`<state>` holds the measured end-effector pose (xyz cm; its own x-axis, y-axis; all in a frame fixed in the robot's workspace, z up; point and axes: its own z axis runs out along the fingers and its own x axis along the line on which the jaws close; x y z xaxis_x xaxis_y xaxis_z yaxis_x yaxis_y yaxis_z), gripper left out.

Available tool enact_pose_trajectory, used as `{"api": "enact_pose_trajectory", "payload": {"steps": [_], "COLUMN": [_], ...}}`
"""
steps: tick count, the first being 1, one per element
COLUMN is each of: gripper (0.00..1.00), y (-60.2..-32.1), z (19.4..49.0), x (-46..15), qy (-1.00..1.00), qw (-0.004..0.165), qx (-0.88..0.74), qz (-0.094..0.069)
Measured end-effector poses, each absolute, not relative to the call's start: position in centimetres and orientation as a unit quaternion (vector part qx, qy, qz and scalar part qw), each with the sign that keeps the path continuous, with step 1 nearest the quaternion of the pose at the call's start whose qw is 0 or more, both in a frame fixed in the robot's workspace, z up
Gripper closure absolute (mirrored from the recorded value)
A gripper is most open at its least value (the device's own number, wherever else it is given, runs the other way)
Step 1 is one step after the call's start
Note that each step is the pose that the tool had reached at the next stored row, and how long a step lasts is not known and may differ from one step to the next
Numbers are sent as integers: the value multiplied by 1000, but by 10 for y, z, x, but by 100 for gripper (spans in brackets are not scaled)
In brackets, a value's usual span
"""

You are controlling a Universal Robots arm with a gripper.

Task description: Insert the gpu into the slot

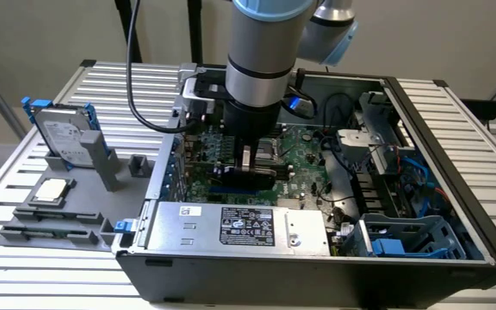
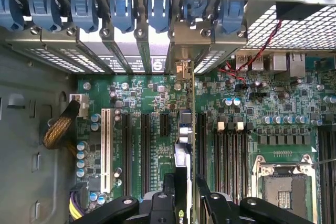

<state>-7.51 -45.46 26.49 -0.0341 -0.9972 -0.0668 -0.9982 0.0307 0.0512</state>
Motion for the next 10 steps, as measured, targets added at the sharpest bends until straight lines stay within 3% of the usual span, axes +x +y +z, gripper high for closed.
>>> {"api": "enact_pose_trajectory", "payload": {"steps": [10], "gripper": [74], "y": [-455], "z": [262], "x": [-76], "qy": [717], "qw": [6], "qx": [-696], "qz": [42]}}
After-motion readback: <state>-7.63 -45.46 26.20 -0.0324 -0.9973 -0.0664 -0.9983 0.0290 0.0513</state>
